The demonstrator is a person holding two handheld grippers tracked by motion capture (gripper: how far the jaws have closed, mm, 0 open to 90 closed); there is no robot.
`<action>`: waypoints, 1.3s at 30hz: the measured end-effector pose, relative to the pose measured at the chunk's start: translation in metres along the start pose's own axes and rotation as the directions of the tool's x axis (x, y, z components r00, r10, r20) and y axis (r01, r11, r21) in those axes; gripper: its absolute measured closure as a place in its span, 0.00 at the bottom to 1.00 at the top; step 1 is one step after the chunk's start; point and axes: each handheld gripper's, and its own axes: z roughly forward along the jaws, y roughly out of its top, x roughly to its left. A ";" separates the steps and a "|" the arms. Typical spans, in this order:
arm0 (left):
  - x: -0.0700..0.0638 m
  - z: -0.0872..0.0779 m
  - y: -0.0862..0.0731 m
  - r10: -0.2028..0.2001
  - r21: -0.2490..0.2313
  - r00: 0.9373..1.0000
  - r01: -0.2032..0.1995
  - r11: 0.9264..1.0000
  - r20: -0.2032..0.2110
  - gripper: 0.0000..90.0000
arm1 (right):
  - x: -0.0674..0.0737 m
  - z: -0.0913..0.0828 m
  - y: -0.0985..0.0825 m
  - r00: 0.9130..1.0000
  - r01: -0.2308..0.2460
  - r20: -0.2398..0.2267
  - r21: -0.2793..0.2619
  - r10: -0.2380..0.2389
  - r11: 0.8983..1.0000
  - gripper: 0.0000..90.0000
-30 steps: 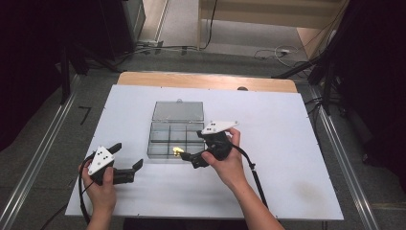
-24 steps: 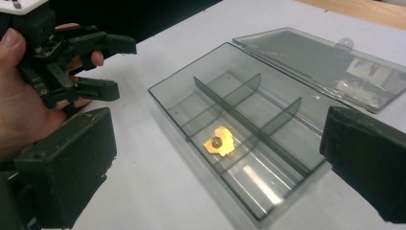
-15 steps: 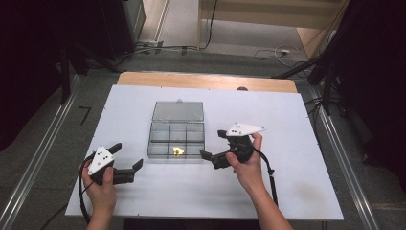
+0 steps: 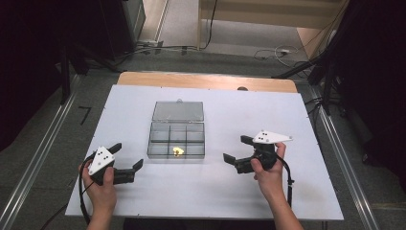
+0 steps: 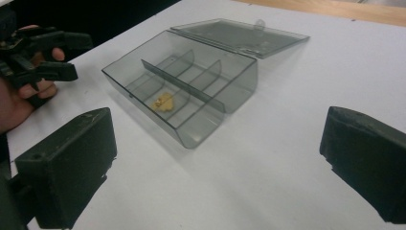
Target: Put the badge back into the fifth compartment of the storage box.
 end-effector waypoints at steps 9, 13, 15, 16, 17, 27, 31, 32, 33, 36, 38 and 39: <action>0.001 0.000 0.000 -0.008 -0.005 1.000 0.008 1.000 0.001 0.03 | -0.016 -0.024 -0.016 0.999 -0.028 0.032 -0.021 0.029 0.999 0.00; 0.001 -0.001 0.000 -0.008 -0.005 1.000 0.008 1.000 0.001 0.03 | -0.021 -0.031 -0.023 0.998 -0.034 0.055 -0.024 0.036 0.999 0.00; 0.001 -0.001 0.000 -0.008 -0.006 1.000 0.008 1.000 0.000 0.03 | -0.025 -0.034 -0.026 0.997 -0.038 0.062 -0.023 0.039 0.999 0.00; 0.001 -0.001 0.000 -0.007 -0.005 1.000 0.007 1.000 0.000 0.03 | -0.026 -0.036 -0.028 0.997 -0.041 0.067 -0.022 0.042 0.999 0.00; 0.001 0.000 0.000 -0.007 -0.005 1.000 0.007 1.000 0.000 0.03 | -0.028 -0.039 -0.030 0.997 -0.043 0.069 -0.024 0.045 0.999 0.00; 0.001 -0.001 0.000 -0.011 -0.010 1.000 0.011 1.000 0.000 0.03 | -0.046 -0.061 -0.044 0.990 -0.080 0.116 -0.043 0.085 0.996 0.00; 0.001 -0.001 -0.001 -0.011 -0.012 1.000 0.011 1.000 0.000 0.03 | -0.053 -0.068 -0.050 0.986 -0.095 0.132 -0.050 0.101 0.994 0.00; 0.001 -0.001 -0.001 -0.012 -0.014 1.000 0.012 1.000 0.001 0.03 | -0.055 -0.069 -0.052 0.985 -0.098 0.136 -0.054 0.104 0.994 0.00; 0.001 -0.001 -0.001 -0.011 -0.014 1.000 0.011 1.000 0.001 0.03 | -0.057 -0.071 -0.054 0.984 -0.103 0.140 -0.053 0.109 0.993 0.00; 0.001 -0.001 -0.001 -0.011 -0.013 1.000 0.011 1.000 0.000 0.03 | -0.062 -0.075 -0.059 0.983 -0.108 0.147 -0.053 0.114 0.993 0.00; 0.001 -0.001 -0.001 -0.011 -0.013 1.000 0.011 1.000 0.000 0.03 | -0.065 -0.078 -0.063 0.982 -0.109 0.149 -0.051 0.115 0.993 0.00; 0.001 -0.001 -0.001 -0.011 -0.012 1.000 0.011 1.000 0.000 0.03 | -0.067 -0.079 -0.064 0.981 -0.112 0.152 -0.050 0.118 0.992 0.00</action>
